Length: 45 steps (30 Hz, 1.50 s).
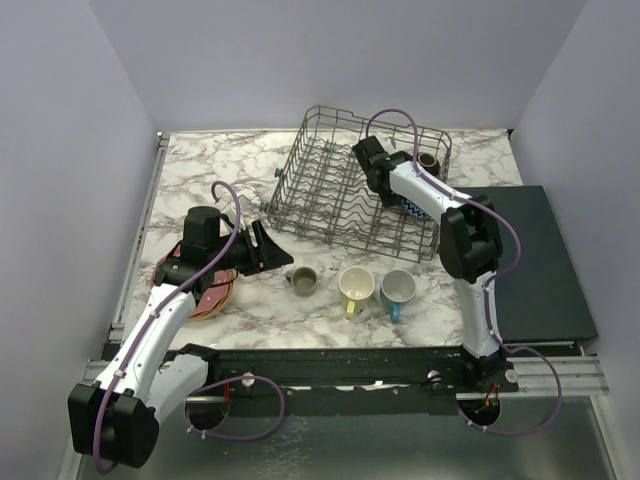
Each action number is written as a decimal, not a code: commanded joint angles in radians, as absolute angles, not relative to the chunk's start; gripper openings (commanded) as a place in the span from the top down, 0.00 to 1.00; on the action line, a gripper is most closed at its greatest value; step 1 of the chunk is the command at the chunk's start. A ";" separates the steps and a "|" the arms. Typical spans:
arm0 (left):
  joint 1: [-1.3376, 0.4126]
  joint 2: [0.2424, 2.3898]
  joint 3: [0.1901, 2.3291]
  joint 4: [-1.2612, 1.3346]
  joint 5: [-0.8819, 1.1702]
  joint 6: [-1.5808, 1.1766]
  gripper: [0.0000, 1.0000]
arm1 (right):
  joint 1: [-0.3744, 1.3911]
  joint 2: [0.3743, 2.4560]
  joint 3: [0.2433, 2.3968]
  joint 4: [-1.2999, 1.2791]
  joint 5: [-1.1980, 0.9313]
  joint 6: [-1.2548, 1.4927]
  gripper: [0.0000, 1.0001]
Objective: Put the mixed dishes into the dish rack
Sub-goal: Turn the bowl upside down on the dish rack.
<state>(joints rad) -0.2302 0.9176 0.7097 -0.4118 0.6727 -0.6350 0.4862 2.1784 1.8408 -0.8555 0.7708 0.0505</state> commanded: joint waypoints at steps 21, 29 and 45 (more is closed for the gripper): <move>-0.228 0.920 0.695 -0.390 0.714 -0.629 0.43 | 0.462 2.267 1.861 -0.836 0.812 0.057 0.33; -0.227 0.926 0.695 -0.388 0.716 -0.630 0.41 | 0.461 2.245 1.835 -0.847 0.793 0.087 0.15; -0.228 0.939 0.695 -0.387 0.710 -0.634 0.40 | 0.464 2.167 1.834 -0.895 0.727 0.139 0.08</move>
<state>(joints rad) -0.2302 0.9337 0.7078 -0.4057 0.6907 -0.6353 0.4690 2.2349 1.8450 -0.8577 0.7574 0.1020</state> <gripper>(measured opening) 0.600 0.919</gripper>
